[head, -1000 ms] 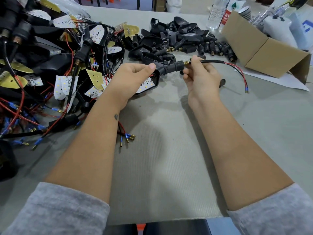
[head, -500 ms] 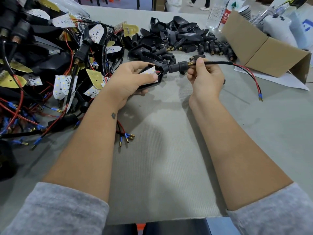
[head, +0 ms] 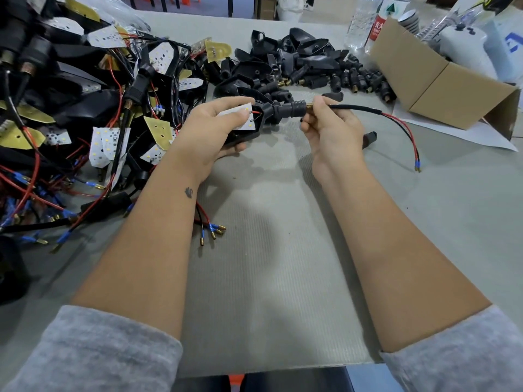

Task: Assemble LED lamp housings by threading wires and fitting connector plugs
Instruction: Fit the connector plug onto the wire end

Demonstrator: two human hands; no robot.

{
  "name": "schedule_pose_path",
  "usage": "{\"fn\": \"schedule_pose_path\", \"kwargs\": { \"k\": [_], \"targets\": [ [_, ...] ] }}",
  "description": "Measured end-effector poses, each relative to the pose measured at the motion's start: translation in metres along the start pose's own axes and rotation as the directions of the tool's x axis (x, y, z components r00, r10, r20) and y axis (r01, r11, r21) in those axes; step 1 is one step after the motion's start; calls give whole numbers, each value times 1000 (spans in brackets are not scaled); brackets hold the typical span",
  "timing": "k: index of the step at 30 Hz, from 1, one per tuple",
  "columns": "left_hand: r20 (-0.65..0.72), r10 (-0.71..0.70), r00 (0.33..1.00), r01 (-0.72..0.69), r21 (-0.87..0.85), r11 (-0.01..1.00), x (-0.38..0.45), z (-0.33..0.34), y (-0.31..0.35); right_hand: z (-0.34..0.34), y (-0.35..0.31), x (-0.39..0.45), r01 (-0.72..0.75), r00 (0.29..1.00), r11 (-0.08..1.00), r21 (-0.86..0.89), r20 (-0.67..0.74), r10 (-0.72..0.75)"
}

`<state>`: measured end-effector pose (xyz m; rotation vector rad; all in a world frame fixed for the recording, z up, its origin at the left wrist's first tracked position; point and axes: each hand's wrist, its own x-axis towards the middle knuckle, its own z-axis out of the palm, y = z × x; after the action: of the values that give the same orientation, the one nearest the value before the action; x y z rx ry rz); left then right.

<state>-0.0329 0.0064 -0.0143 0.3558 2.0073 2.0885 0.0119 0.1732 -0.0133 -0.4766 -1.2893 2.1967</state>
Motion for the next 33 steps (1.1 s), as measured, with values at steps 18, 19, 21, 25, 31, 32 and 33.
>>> {"fn": "schedule_pose_path", "kwargs": {
  "k": [18,19,21,25,31,32,33],
  "targets": [
    [83,-2,997,5,-39,999,-6,-1,4,-3,-3,2,31,998,999,5,-58,-31],
    [58,2,998,1,-49,999,-5,0,3,-3,-2,2,33,998,999,7,-61,-32],
    [-16,9,1000,-10,-66,998,-3,0,2,-2,-2,1,47,994,999,-25,-96,-49],
    [-106,44,993,-54,-90,994,0,3,0,-2,-1,-1,93,985,994,-62,-138,-101],
    [-160,59,985,-80,-123,989,2,3,0,-1,-2,-2,140,982,987,-76,-119,-148],
    [-160,56,986,-78,-133,988,2,3,0,-1,-2,-2,137,983,988,-71,-117,-145],
    [-157,50,986,-74,-148,986,1,3,0,-1,-3,-2,132,984,989,-64,-114,-139]
  ]
}}
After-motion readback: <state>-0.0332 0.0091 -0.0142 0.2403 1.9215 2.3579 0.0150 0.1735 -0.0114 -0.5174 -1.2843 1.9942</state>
